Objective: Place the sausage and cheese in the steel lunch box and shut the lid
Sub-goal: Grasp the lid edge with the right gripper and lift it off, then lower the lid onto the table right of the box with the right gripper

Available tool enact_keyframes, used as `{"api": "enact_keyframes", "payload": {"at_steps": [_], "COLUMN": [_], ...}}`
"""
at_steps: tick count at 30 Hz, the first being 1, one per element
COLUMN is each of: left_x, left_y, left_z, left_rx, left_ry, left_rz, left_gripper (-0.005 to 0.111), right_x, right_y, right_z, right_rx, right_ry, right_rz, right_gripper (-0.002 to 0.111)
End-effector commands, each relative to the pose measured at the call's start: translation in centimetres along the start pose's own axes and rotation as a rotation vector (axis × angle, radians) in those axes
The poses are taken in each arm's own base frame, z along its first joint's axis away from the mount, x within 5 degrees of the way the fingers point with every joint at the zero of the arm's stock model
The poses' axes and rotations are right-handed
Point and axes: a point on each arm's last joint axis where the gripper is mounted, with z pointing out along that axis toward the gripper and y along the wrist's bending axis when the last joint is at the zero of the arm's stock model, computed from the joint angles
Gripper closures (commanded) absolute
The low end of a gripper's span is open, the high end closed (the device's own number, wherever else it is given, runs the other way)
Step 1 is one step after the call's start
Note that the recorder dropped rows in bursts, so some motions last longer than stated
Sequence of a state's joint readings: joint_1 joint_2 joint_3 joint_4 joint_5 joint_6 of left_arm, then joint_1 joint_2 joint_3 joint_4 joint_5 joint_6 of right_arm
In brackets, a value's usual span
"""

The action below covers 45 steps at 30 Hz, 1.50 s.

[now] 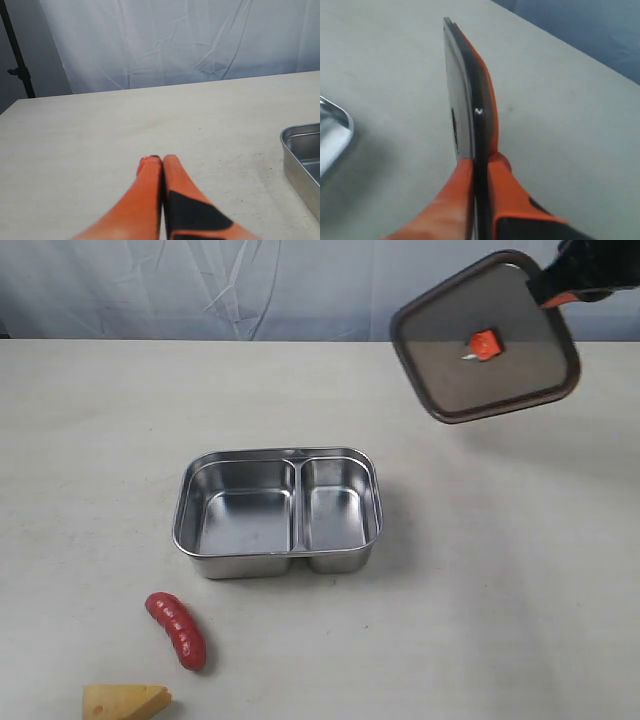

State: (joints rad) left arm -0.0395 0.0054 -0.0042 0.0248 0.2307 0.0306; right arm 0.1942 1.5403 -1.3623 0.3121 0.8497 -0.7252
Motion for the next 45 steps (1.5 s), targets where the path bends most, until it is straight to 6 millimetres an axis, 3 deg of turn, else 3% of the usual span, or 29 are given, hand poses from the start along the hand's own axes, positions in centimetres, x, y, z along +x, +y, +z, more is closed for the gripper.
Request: {"api": "enact_keyframes", "payload": {"at_steps": [1,5,12,23,28,33,41,44,45], "left_x": [0.1,0.1,0.1,0.1,0.1,0.1,0.1,0.1,0.1], "left_y": [0.0,0.0,0.0,0.0,0.0,0.0,0.0,0.0,0.0], "left_z": [0.0,0.0,0.0,0.0,0.0,0.0,0.0,0.0,0.0], "left_rx": [0.005,0.005,0.005,0.005,0.005,0.005,0.005,0.005,0.005], "left_ry": [-0.006,-0.006,-0.006,-0.006,-0.006,-0.006,-0.006,-0.006,-0.006], "left_rz": [0.004,0.004,0.004,0.004,0.004,0.004,0.004,0.004,0.004], "left_gripper": [0.107,0.107,0.107,0.107,0.107,0.107,0.107,0.107,0.107], "right_x": [1.7,1.7,1.9,7.2,9.1,9.7,9.4,9.6,9.7], "right_y": [-1.1,0.5,6.2,14.7,18.8,22.2,24.0,24.1,24.1], "right_z": [-0.7,0.0,2.1,5.4,6.4,6.4,6.2,6.0,6.0], "right_rx": [0.135,0.060,-0.111,-0.271,-0.332,-0.393,-0.460,-0.482,-0.485], "right_ry": [0.208,0.279,0.441,0.631,0.615,0.568,0.503,0.531,0.538], "right_rz": [-0.176,-0.203,-0.279,-0.389,-0.488,-0.547,-0.473,-0.456,-0.456], "right_gripper": [0.109,0.109,0.109,0.109,0.109,0.109,0.107,0.090,0.080]}}
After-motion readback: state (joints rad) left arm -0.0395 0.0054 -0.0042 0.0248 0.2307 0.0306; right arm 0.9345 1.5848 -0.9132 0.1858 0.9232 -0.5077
